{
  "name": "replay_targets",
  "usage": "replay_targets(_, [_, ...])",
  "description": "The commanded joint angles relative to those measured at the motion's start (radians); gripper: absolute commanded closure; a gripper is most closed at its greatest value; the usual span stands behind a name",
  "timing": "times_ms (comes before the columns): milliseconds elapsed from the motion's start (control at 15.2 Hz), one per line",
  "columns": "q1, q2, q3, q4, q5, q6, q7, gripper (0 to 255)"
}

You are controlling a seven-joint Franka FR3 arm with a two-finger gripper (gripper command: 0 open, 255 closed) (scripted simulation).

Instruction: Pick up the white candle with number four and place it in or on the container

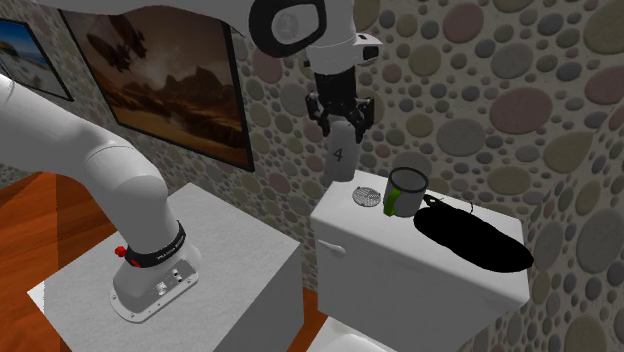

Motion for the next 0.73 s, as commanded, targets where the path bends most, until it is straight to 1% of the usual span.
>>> replay_targets(0, [0.0, -0.008, 0.007, 0.022, 0.002, -0.029, 0.0, 255])
replay_targets(396, [0.005, -0.018, 0.025, 0.094, 0.013, -0.111, -0.001, 255])
replay_targets(462, [0.005, -0.018, 0.025, 0.096, 0.013, -0.113, -0.001, 255])
replay_targets(660, [0.035, 0.094, -0.037, 0.219, 0.054, -0.119, -0.066, 255])
